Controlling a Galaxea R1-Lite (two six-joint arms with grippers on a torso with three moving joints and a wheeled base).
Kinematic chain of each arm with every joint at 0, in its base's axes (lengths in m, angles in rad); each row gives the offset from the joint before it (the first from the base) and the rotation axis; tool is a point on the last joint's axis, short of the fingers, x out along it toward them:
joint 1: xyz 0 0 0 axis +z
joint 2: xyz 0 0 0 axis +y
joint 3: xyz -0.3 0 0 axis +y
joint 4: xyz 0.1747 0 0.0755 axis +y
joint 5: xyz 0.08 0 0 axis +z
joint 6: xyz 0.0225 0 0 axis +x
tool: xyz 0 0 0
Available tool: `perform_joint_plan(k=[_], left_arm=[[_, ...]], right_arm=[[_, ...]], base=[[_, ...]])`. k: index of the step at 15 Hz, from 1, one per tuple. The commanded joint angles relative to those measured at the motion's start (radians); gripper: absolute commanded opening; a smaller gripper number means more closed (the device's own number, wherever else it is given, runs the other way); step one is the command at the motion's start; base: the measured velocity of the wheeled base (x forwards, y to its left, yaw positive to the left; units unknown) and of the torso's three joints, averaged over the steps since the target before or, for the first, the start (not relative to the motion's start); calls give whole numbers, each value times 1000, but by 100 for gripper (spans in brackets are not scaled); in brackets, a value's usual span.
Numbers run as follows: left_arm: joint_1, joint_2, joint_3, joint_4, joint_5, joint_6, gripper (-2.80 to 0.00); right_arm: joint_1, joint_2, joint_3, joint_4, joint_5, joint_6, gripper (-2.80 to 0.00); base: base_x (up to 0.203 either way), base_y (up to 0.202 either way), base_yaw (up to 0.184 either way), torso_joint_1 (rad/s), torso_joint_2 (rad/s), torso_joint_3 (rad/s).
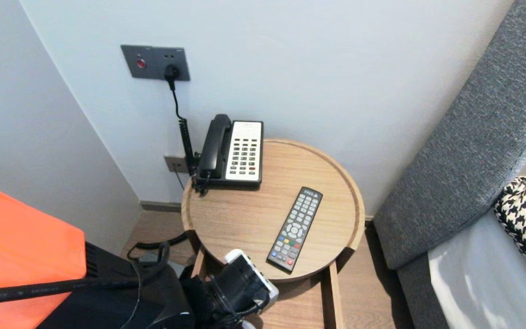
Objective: Put the remote controls on the table in the drawer one by one
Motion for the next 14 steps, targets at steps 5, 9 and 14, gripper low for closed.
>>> perform_joint_plan(k=[5, 9, 14], left_arm=[[6, 8, 5, 6, 0, -1, -280], [6, 11, 16, -2, -1, -1, -280], [6, 11, 17, 0, -2, -1, -280]], right_arm=[[0, 1, 26, -1, 0, 1, -280], [0, 0, 25, -1, 0, 0, -280], [0, 1, 25, -1, 0, 0, -280]], base=[[0, 0, 0, 0, 0, 0], [0, 0, 0, 0, 0, 0], [0, 0, 0, 0, 0, 0]])
